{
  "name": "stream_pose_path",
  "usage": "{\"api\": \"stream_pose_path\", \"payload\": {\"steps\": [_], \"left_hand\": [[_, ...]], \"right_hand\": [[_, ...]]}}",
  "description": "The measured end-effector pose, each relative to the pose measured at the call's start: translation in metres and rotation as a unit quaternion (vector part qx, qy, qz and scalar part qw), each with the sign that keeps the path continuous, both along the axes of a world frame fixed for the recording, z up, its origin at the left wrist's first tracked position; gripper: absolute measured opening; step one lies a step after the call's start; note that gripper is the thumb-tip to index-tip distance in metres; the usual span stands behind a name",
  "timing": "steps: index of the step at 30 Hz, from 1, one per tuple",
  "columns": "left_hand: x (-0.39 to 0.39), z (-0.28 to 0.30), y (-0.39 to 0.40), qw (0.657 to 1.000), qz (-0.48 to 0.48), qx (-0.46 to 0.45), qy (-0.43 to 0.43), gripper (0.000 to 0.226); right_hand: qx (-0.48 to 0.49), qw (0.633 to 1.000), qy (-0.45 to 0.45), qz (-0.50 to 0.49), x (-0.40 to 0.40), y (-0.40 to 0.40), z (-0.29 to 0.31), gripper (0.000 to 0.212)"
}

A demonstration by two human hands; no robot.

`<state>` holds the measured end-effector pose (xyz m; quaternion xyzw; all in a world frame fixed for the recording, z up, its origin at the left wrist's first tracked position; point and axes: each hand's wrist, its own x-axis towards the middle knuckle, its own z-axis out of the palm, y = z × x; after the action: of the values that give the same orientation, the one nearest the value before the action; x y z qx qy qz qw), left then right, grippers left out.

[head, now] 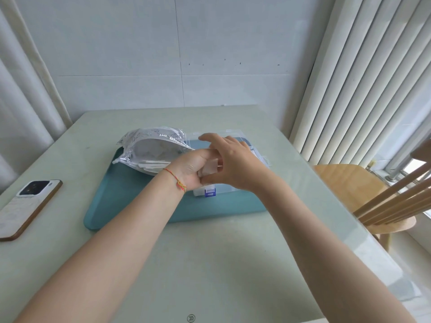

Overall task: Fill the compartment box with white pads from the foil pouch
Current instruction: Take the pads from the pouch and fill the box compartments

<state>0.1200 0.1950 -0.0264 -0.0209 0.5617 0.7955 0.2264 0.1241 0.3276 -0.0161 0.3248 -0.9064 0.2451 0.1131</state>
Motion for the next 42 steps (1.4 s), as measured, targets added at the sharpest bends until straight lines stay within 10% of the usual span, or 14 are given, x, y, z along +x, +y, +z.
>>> {"api": "stream_pose_path", "payload": {"steps": [11, 19, 24, 28, 34, 42], "left_hand": [[-0.002, 0.009, -0.024, 0.987, -0.031, -0.088, 0.129, 0.054], [0.000, 0.009, -0.027, 0.974, 0.106, -0.158, 0.122, 0.046], [-0.006, -0.007, -0.037, 0.890, 0.196, -0.359, 0.203, 0.015], [-0.006, -0.019, -0.040, 0.757, 0.136, -0.589, 0.247, 0.019], [-0.001, -0.029, -0.043, 0.836, 0.150, -0.499, 0.175, 0.015], [0.004, -0.030, -0.046, 0.835, 0.106, -0.502, 0.198, 0.010]], "right_hand": [[-0.263, 0.900, -0.347, -0.030, -0.012, -0.005, 0.006, 0.024], [-0.388, 0.860, -0.309, -0.114, -0.025, -0.007, -0.001, 0.006], [-0.287, 0.895, -0.282, -0.194, -0.036, 0.002, -0.004, 0.015], [-0.184, 0.905, -0.338, -0.179, -0.035, -0.001, -0.005, 0.020], [-0.123, 0.914, -0.352, -0.162, -0.030, -0.023, -0.008, 0.025], [-0.044, 0.943, -0.280, -0.176, -0.029, -0.036, -0.021, 0.022]]}}
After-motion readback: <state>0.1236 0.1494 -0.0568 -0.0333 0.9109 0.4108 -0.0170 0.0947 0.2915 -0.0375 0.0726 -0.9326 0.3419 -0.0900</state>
